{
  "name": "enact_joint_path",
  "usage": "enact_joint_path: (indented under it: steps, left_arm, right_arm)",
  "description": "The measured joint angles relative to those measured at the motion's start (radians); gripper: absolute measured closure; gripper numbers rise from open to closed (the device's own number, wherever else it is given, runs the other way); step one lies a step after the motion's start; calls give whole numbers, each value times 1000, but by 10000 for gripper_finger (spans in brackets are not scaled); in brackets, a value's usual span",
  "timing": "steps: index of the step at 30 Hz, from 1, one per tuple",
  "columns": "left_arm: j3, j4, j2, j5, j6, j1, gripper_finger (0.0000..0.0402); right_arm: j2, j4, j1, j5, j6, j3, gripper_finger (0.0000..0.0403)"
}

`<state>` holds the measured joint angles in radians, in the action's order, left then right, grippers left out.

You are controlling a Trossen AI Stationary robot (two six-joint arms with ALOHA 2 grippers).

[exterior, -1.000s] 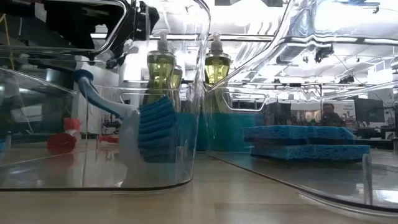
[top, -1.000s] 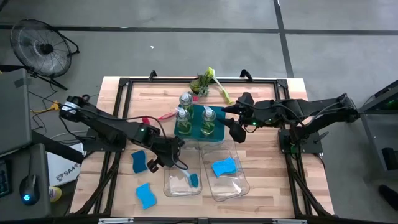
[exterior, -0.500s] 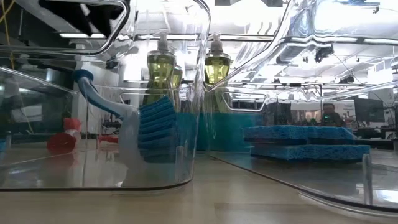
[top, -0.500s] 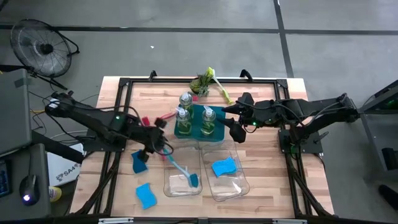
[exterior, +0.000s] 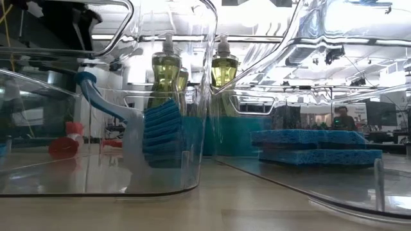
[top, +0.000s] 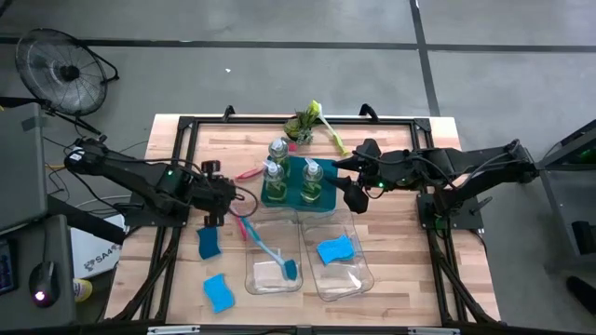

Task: Pick & Place Kitchen Sink Supplies
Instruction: Put the blue sponge into the right transparent bin

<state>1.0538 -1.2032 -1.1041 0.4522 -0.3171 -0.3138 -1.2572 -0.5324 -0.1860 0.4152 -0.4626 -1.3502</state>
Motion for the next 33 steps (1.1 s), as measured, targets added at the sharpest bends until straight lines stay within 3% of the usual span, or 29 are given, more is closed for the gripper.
enact_joint_path:
  steps: [9, 17, 21, 26, 33]
  left_arm:
    - [-1, -151, -1, 27, -398, 0, 247]
    - [-1, -161, 0, 34, -473, 0, 247]
    - [-1, -161, 1, -42, -435, -1, 247]
    - [-59, -117, 12, -207, -399, -1, 247]
    - [-234, 130, 36, -395, -513, -87, 247]
  right_arm:
    - [0, -10, 0, 8, -32, 0, 185]
    - [0, -11, 0, -3, -35, 0, 185]
    - [0, -31, 0, -20, -49, 0, 185]
    - [0, -121, 0, -25, -110, 0, 185]
    - [0, -218, 0, -31, -185, 0, 185]
